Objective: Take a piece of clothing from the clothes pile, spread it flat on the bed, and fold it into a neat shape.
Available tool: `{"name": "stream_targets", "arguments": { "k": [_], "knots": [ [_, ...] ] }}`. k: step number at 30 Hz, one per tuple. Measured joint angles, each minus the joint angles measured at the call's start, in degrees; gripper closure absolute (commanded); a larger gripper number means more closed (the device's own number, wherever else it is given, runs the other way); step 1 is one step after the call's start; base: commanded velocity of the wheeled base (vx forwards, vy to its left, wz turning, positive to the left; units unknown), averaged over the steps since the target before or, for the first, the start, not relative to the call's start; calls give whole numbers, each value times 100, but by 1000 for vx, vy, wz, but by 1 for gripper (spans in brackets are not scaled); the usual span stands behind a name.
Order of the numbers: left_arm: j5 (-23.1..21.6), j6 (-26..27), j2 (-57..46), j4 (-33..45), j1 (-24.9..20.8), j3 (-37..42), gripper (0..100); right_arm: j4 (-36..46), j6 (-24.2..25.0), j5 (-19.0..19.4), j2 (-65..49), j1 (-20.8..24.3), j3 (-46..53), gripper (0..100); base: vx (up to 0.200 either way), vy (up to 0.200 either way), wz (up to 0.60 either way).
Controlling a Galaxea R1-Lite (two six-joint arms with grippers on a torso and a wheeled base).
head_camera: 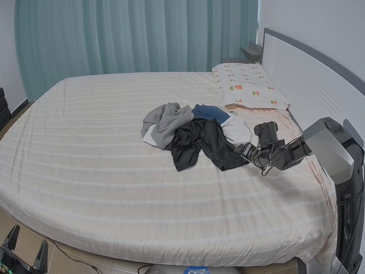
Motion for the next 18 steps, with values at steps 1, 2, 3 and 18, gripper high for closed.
{"name": "stream_targets", "arguments": {
  "k": [1,2,3,18],
  "knots": [
    [0,5,0,0,5,0,0,6,40,-5,59,-1,-55,0,0,0,0],
    [0,2,0,0,2,0,0,16,104,-10,149,-6,-155,0,0,0,0],
    [0,2,0,0,2,0,0,16,152,-16,216,-11,-238,0,0,0,0],
    [0,2,0,0,2,0,0,55,435,-101,986,176,-1145,0,0,0,0]
  ]
}}
